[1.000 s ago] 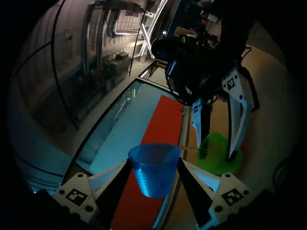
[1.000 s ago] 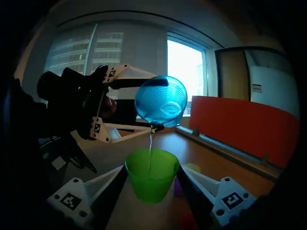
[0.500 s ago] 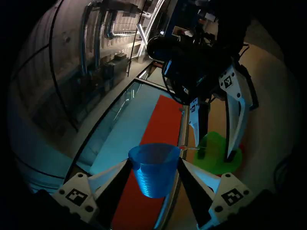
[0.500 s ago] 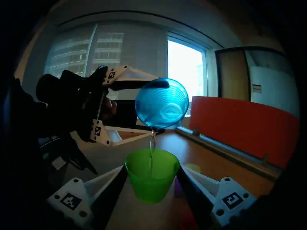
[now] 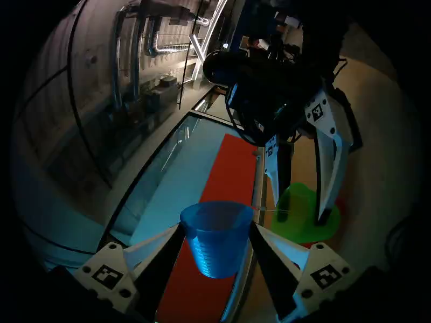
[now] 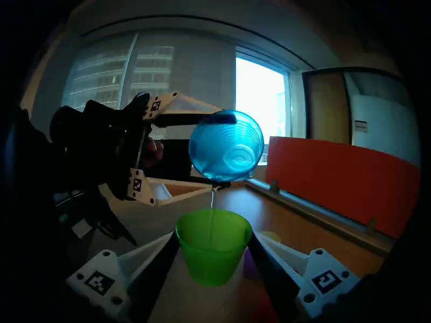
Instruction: Pour water
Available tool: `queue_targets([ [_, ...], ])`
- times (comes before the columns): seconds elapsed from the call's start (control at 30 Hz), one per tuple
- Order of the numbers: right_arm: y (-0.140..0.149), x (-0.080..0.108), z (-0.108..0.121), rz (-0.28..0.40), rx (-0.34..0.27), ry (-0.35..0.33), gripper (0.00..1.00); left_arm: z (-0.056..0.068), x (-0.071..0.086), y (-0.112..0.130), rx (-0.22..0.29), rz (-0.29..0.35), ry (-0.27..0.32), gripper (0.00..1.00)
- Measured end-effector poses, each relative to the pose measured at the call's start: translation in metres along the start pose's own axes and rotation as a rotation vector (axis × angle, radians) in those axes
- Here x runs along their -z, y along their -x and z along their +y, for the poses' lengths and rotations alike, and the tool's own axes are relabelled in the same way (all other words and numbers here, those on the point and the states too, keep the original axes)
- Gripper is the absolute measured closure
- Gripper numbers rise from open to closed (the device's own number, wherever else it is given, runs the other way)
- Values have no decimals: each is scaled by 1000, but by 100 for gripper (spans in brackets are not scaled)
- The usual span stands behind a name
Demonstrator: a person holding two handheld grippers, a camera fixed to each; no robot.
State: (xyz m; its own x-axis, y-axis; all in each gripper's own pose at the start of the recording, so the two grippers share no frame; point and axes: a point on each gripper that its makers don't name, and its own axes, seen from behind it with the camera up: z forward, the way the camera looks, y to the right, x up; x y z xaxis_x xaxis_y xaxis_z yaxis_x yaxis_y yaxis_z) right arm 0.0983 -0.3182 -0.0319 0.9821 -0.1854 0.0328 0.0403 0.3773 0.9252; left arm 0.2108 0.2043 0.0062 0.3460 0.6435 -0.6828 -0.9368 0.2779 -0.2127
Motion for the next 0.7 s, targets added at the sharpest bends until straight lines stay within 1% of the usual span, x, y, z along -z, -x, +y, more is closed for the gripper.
queue_targets([
  [0.4,-1,0,0,1,4,2,9,-2,2,-2,-16,1,-6,16],
  [0.57,-2,-1,0,3,4,1,9,-4,4,-5,-35,5,-7,16],
  [0.7,-3,-1,0,4,6,2,9,-2,4,-7,-46,8,-6,16],
])
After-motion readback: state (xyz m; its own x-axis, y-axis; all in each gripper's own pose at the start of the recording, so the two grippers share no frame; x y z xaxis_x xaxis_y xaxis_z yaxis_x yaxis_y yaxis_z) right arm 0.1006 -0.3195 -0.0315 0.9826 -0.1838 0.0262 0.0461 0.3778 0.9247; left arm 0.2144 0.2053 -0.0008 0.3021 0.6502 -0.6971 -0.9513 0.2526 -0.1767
